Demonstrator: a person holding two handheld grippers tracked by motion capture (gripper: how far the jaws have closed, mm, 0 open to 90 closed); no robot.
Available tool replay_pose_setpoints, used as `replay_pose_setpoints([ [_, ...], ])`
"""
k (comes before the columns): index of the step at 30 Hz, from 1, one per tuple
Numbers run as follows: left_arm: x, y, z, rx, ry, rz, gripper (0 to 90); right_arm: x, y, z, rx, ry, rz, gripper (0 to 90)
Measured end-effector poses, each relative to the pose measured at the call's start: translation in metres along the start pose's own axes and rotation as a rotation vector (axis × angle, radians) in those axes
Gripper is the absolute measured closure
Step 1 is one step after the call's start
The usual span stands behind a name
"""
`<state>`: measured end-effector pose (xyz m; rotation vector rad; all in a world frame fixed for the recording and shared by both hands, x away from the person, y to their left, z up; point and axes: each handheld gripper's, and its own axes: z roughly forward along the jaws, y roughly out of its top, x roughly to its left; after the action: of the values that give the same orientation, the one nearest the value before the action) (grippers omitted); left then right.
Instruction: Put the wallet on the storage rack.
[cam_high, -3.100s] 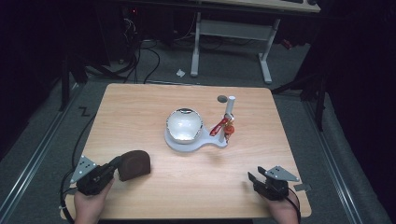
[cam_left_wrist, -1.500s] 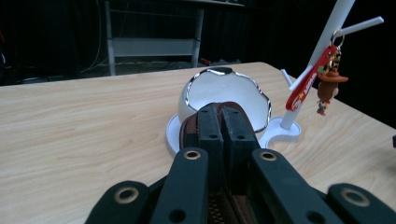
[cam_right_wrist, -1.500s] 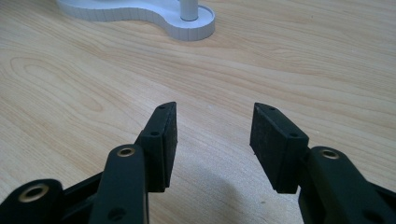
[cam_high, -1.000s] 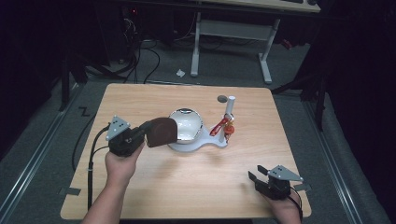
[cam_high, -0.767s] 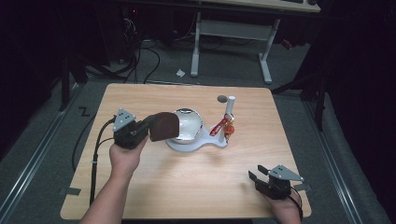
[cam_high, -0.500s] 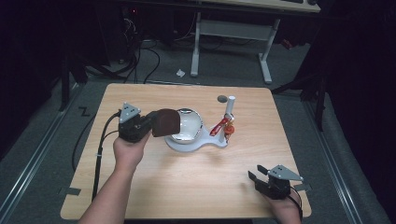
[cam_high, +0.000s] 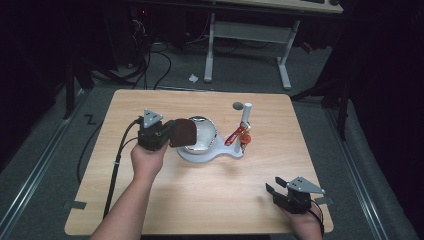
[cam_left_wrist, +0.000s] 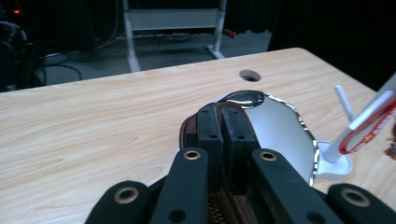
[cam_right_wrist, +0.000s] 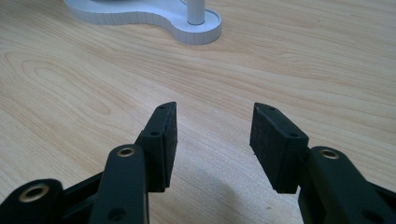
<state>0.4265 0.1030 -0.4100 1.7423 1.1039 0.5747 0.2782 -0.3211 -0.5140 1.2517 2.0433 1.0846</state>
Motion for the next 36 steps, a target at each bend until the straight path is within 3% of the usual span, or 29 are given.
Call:
replay_pose_setpoints([
  [11,-0.004,0.002,0.020,0.038,0.017,-0.011,87.7,0.000,0.000,0.000,-0.002,0.000,-0.003,51.7],
  [25,-0.019,-0.004,0.053,0.060,0.031,-0.017,86.6,0.000,0.000,-0.001,-0.006,0.002,0.000,51.8],
  [28,-0.021,-0.006,0.056,0.045,0.035,-0.025,84.0,0.000,0.000,-0.001,-0.006,0.004,0.000,51.8],
  [36,-0.018,-0.004,0.047,0.000,0.003,-0.025,62.2,0.001,0.000,0.001,-0.002,0.008,-0.005,51.8],
])
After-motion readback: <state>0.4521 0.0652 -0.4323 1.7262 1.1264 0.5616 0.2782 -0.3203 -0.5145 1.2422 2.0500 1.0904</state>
